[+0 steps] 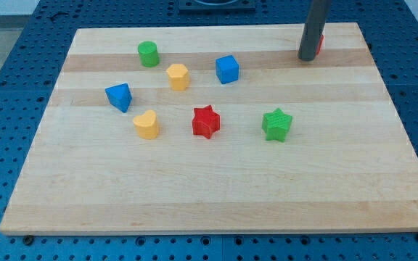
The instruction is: Slide the red circle towards the top right of the board
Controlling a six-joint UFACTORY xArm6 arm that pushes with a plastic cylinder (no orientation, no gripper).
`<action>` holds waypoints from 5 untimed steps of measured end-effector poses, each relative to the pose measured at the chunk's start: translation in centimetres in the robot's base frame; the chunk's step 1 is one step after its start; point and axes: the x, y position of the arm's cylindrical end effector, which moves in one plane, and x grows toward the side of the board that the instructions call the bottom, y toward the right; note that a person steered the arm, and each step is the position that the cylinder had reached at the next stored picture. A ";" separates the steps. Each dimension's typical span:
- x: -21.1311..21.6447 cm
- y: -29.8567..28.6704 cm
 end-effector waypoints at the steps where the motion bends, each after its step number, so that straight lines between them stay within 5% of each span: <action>1: 0.2 -0.4; 2: 0.5 2.9; 5: -3.6 0.6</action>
